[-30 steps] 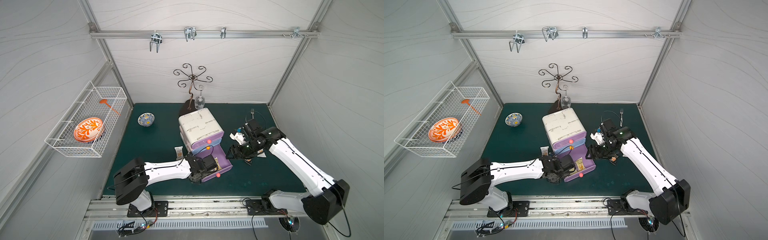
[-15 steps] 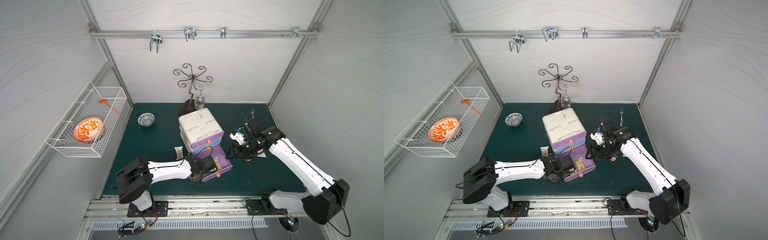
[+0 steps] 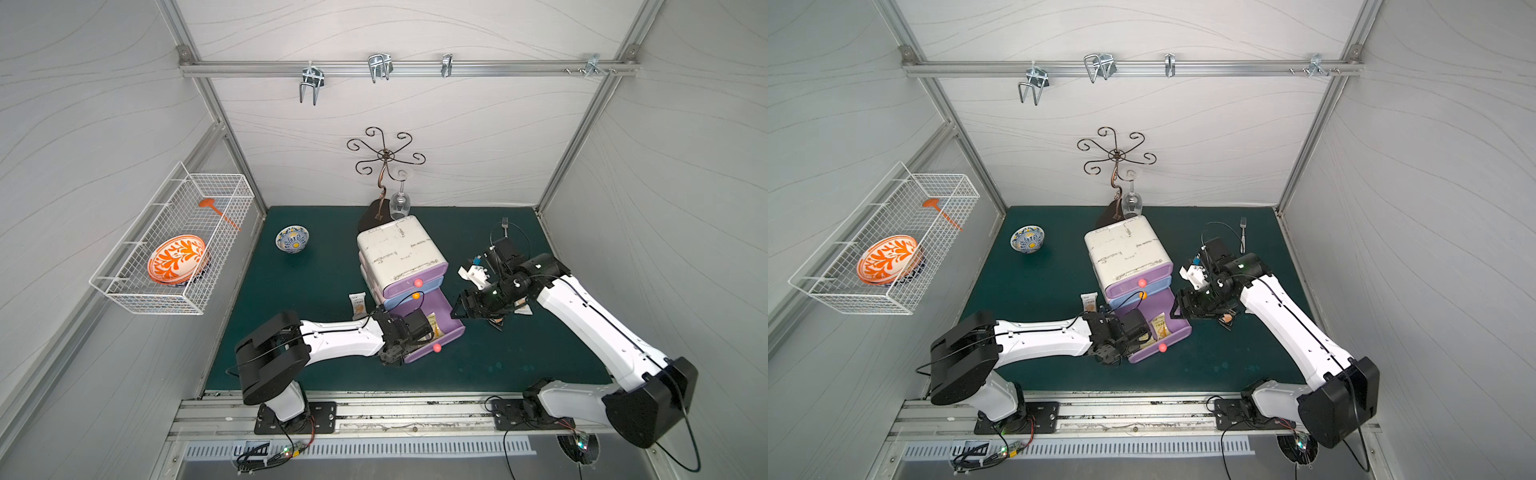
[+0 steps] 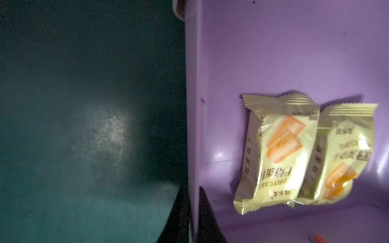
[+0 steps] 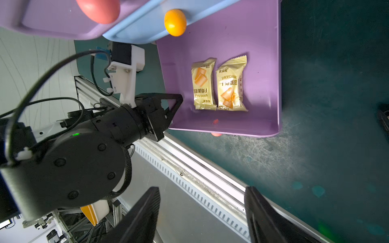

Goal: Take the cookies out of the drawer
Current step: Pick up the cookie from the drawer.

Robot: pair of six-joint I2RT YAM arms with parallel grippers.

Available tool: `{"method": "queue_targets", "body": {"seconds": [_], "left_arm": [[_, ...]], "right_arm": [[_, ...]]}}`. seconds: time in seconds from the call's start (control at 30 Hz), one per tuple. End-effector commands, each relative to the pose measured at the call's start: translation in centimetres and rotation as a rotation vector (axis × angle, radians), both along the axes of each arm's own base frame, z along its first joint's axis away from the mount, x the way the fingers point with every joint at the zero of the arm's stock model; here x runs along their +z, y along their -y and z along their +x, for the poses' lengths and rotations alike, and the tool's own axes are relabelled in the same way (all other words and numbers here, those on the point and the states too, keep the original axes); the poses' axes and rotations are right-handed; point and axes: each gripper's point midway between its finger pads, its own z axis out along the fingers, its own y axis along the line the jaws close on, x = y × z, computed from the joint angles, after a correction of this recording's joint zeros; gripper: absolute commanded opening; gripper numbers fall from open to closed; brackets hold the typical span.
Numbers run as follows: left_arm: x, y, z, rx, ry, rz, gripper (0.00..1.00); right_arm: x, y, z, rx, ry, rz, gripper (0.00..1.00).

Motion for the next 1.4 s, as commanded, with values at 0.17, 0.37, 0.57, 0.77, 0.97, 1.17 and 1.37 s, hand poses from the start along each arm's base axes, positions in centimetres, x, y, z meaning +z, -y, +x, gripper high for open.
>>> {"method": "queue_targets", "body": {"seconds": [0.17,0.37,0.57,0.77,0.97,1.17,1.37], "left_arm": [[-1.5,-0.2,0.3,-0.001,-0.015,0.015,0.31],[-2.7,0.2,0.8,0.000,-0.005,-0.009,0.26],[-3.1,0.6,1.8,-0.005,0.018,-0.023,0.18],[-2.4,1.8,3.2,-0.023,0.045,-0.048,0.07],[-1.7,2.1,3.5,-0.031,0.052,-0.060,0.00],[-0.3,2.7,4.1,-0.064,0.075,-0.062,0.00],[0.7,3.3,4.5,-0.086,0.091,-0.069,0.00]], "right_arm": [[-0.5,-0.1,0.0,0.014,-0.008,0.007,0.69],[-0.5,-0.2,0.1,0.015,-0.008,0.009,0.69],[-0.4,-0.4,-0.2,0.026,-0.022,0.014,0.69],[-0.7,-0.6,-0.8,0.049,-0.033,0.007,0.68],[-1.1,-1.5,-2.1,0.106,-0.048,-0.009,0.68],[-2.7,-2.0,-3.2,0.151,-0.081,-0.066,0.69],[-3.8,-2.6,-2.3,0.159,-0.024,-0.110,0.71]]}}
